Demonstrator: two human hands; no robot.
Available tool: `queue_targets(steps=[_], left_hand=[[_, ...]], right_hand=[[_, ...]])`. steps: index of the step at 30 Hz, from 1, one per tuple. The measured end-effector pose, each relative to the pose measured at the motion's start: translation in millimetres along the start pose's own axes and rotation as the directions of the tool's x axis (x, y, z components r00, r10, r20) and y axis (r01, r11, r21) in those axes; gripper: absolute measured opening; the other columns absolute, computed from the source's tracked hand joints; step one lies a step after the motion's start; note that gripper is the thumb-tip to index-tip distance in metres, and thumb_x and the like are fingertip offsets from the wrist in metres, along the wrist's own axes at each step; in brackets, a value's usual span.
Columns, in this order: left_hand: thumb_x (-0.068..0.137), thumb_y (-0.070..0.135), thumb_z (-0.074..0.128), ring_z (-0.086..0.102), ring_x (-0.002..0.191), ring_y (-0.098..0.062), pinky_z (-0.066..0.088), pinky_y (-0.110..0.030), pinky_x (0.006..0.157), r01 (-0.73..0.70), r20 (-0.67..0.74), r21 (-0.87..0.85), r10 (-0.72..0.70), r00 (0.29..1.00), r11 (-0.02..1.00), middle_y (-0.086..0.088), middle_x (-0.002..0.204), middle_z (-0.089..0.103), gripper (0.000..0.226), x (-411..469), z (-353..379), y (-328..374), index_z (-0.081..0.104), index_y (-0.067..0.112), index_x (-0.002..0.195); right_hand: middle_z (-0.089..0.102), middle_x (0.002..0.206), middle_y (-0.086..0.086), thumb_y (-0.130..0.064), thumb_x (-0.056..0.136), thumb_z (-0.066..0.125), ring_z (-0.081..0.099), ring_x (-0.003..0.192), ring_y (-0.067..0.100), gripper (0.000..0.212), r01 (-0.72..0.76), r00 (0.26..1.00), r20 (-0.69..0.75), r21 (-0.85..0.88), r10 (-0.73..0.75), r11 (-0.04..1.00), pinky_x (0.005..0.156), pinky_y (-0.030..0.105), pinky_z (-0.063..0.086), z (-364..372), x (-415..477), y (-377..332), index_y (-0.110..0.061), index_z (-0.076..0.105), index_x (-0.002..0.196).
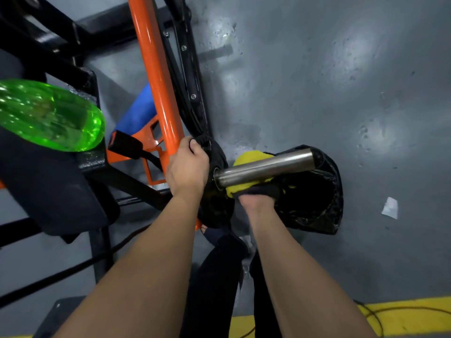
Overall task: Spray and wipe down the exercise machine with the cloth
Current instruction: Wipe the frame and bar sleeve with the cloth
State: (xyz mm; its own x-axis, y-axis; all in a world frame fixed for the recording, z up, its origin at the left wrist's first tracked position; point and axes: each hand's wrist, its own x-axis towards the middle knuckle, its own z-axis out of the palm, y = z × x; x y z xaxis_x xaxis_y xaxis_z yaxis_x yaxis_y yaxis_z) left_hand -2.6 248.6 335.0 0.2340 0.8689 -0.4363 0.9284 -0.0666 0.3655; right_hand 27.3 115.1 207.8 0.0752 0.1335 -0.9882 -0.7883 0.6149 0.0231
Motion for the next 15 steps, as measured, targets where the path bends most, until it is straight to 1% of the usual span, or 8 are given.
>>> queue_targets(steps=[2, 4, 6, 9, 10, 11, 13, 15], left_hand=[[0.109, 0.038, 0.034, 0.055, 0.121, -0.042, 0.042, -0.043, 0.099, -0.001, -0.006, 0.007, 0.001, 1.000, 1.000, -0.020, 0.130, 0.062, 0.039, -0.4, -0.2, 0.5, 0.056, 0.031, 0.141], [0.108, 0.038, 0.034, 0.056, 0.120, -0.042, 0.042, -0.045, 0.100, -0.012, -0.010, 0.009, 0.012, 1.000, 1.000, -0.020, 0.129, 0.062, 0.040, 1.3, -0.1, -0.7, 0.056, 0.030, 0.140], [0.108, 0.040, 0.033, 0.057, 0.119, -0.042, 0.044, -0.046, 0.100, -0.013, -0.005, 0.013, 0.013, 1.000, 1.000, -0.019, 0.128, 0.063, 0.041, 4.4, 1.1, -3.9, 0.056, 0.031, 0.141], [0.107, 0.042, 0.033, 0.059, 0.117, -0.042, 0.047, -0.049, 0.102, -0.019, 0.002, 0.014, 0.019, 1.000, 1.000, -0.019, 0.126, 0.065, 0.042, 5.2, 2.2, -6.9, 0.056, 0.031, 0.140], [0.107, 0.042, 0.033, 0.059, 0.118, -0.042, 0.047, -0.049, 0.102, -0.019, -0.002, 0.015, 0.019, 1.000, 1.000, -0.019, 0.126, 0.065, 0.042, 5.1, 1.7, -6.8, 0.056, 0.031, 0.141], [0.107, 0.042, 0.033, 0.058, 0.118, -0.042, 0.047, -0.050, 0.102, -0.018, 0.002, 0.013, 0.018, 1.000, 1.000, -0.019, 0.126, 0.065, 0.042, 2.8, 1.6, -5.2, 0.056, 0.031, 0.141], [0.107, 0.042, 0.033, 0.058, 0.118, -0.043, 0.047, -0.050, 0.101, -0.012, 0.002, 0.022, 0.012, 1.000, 1.000, -0.019, 0.126, 0.065, 0.042, 2.6, 0.3, -4.9, 0.055, 0.031, 0.141], [0.107, 0.041, 0.033, 0.058, 0.118, -0.043, 0.046, -0.049, 0.099, -0.020, 0.002, 0.025, 0.020, 1.000, 0.999, -0.019, 0.126, 0.065, 0.042, 1.2, -0.2, -3.1, 0.056, 0.030, 0.141]], right_hand=[[0.073, 0.096, 0.004, -0.041, 0.083, 0.043, 0.068, 0.094, 0.023, 0.032, -0.005, 0.987, 0.161, 0.137, -0.018, 0.991, 0.096, 0.036, 0.051, 6.4, -30.5, -11.2, -0.021, 0.060, 0.102], [0.067, 0.119, 0.004, -0.042, 0.086, 0.040, 0.061, 0.110, 0.019, 0.043, -0.018, 0.987, 0.157, 0.318, -0.034, 0.948, 0.102, 0.031, 0.042, 11.4, -50.6, -41.5, -0.026, 0.060, 0.120], [0.051, 0.141, 0.009, -0.040, 0.103, 0.035, 0.057, 0.115, 0.019, 0.048, 0.101, 0.994, -0.009, 0.366, -0.105, 0.925, 0.105, 0.030, 0.040, 8.9, -59.9, -73.3, -0.021, 0.052, 0.143], [0.050, 0.123, 0.034, -0.028, 0.104, 0.053, 0.061, 0.068, 0.029, 0.035, 0.369, 0.922, 0.107, 0.046, -0.372, 0.928, 0.063, 0.016, 0.051, 16.5, -56.4, -111.4, 0.003, 0.058, 0.118], [0.056, 0.108, 0.023, -0.039, 0.095, 0.062, 0.059, 0.067, 0.025, 0.030, 0.333, 0.907, 0.217, 0.152, -0.361, 0.930, 0.071, 0.020, 0.050, 18.0, -52.2, -120.1, -0.010, 0.062, 0.102], [0.062, 0.108, 0.012, -0.053, 0.090, 0.059, 0.064, 0.083, 0.021, 0.033, 0.450, 0.870, 0.144, 0.162, -0.472, 0.878, 0.089, 0.027, 0.049, 19.0, -51.9, -122.7, -0.023, 0.066, 0.101], [0.063, 0.134, 0.003, -0.066, 0.092, 0.049, 0.059, 0.121, 0.025, 0.050, 0.505, 0.861, -0.123, 0.093, -0.493, 0.858, 0.114, 0.044, 0.038, 21.6, -53.4, -102.2, -0.034, 0.065, 0.126], [0.055, 0.147, -0.001, -0.066, 0.092, 0.047, 0.050, 0.135, 0.026, 0.054, 0.419, 0.897, -0.174, 0.042, -0.406, 0.907, 0.120, 0.051, 0.029, 19.2, -53.6, -69.3, -0.037, 0.058, 0.137]])
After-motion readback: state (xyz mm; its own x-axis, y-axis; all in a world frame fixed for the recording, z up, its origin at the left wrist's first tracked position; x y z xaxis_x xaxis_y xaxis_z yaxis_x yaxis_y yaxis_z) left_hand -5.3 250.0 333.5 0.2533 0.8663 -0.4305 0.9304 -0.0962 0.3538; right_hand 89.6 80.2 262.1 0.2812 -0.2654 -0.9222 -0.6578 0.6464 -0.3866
